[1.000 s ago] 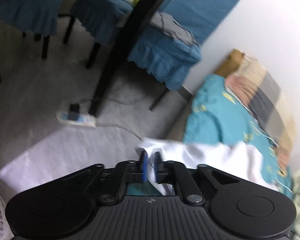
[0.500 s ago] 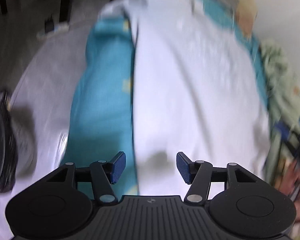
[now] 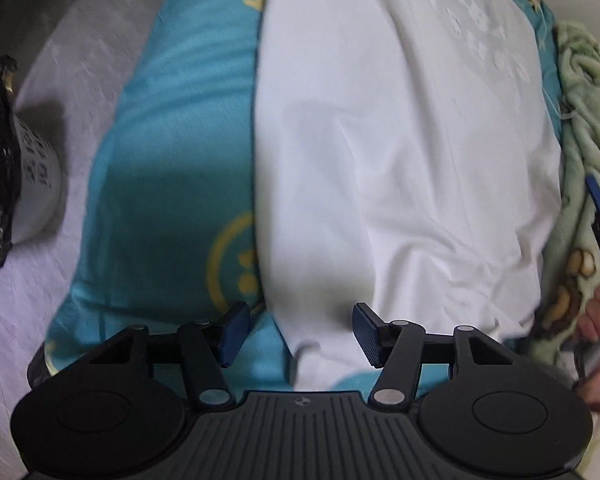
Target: Fold clothes
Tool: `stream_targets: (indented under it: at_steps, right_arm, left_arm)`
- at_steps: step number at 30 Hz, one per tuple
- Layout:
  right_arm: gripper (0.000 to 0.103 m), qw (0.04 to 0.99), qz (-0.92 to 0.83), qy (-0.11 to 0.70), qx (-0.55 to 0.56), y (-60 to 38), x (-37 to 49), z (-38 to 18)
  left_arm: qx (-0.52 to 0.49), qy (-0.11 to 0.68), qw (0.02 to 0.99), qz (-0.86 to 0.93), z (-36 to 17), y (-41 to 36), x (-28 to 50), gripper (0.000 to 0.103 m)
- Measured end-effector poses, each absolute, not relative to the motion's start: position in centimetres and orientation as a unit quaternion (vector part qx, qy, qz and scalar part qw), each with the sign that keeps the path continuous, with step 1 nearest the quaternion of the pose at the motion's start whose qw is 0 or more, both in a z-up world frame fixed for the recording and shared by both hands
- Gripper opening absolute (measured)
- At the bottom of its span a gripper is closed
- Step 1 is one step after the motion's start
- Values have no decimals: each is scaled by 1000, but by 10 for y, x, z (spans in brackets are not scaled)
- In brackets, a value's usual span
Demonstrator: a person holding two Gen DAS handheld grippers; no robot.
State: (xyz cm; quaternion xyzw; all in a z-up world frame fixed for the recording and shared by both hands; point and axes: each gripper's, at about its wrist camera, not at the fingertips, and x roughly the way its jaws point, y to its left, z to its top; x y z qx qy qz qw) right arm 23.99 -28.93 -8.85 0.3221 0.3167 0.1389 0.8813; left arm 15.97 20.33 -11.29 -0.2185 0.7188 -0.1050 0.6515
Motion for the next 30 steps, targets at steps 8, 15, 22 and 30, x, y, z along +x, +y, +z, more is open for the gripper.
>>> stream_targets:
  at_steps: [8,15,22,30]
  right_arm:
    - [44,879,138,311,334,-297,237,-85]
    - [44,894,87,271,345,-330,222,-67]
    - [44,893,66,247,371,-364,219,-55]
    - [44,879,47,267,392,-380,236,-70]
  left_arm:
    - [-132,721,671,-110,-77,190,158,4]
    - [-104,694,706,-99,-17,223,137,3]
    - [-99,701,705,-41,-49,239,139,3]
    - [-105,666,738,-39,-31,205,127,30]
